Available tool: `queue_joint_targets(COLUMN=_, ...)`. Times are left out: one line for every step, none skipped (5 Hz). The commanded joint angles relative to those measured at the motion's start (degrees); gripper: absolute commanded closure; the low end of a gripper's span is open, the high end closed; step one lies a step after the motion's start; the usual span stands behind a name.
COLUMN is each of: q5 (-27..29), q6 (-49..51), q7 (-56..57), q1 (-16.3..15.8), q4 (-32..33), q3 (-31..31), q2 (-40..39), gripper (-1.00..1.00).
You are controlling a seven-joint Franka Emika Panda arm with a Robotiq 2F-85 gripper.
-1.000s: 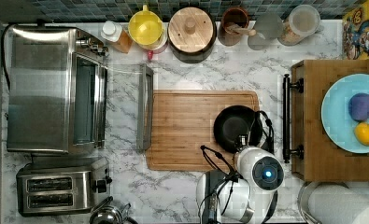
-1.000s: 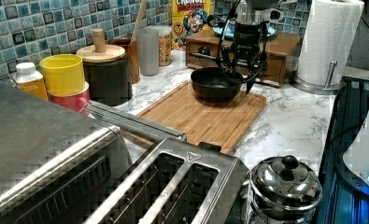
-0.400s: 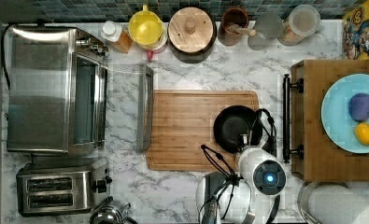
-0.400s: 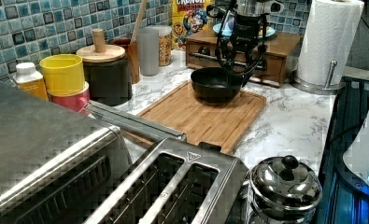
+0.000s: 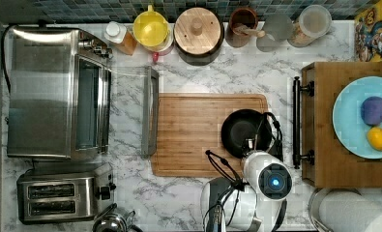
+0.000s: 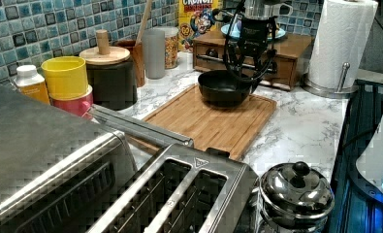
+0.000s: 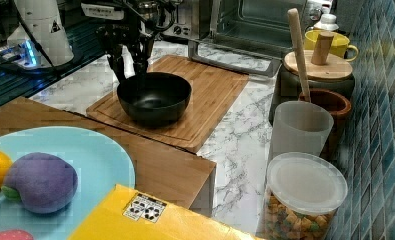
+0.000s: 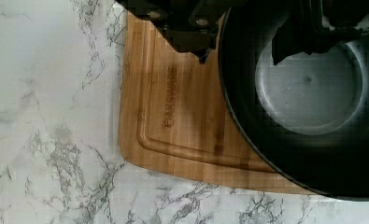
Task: Put the bowl on the board.
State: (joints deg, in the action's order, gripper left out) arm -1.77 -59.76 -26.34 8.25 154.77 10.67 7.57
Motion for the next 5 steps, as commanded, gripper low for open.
queue_joint_targets(q5=-0.16, q6=-0.53, q7=1.48, q1=-0.31, q4=-5.23, q3=0.45, q2=1.22, gripper=0.00)
queue_joint_targets(q5=-0.26, q6=-0.53, q7=1.39, q1=-0.64, q4=-5.23, q3=0.80, q2=1.23, gripper=0.00)
queue_joint_targets(q5=-0.80, q6=-0.51, q7=1.02, q1=-2.34, q4=-5.24, q3=2.55, q2=1.29, gripper=0.00)
queue_joint_targets(q5=-0.39, q6=-0.52, q7=1.32, q1=-1.04, q4=-5.25, q3=1.21, q2=1.24, gripper=0.00)
queue_joint_targets(q5=-0.34, q6=-0.50, q7=1.35, q1=-0.90, q4=-5.25, q3=1.07, q2=1.23, gripper=0.00)
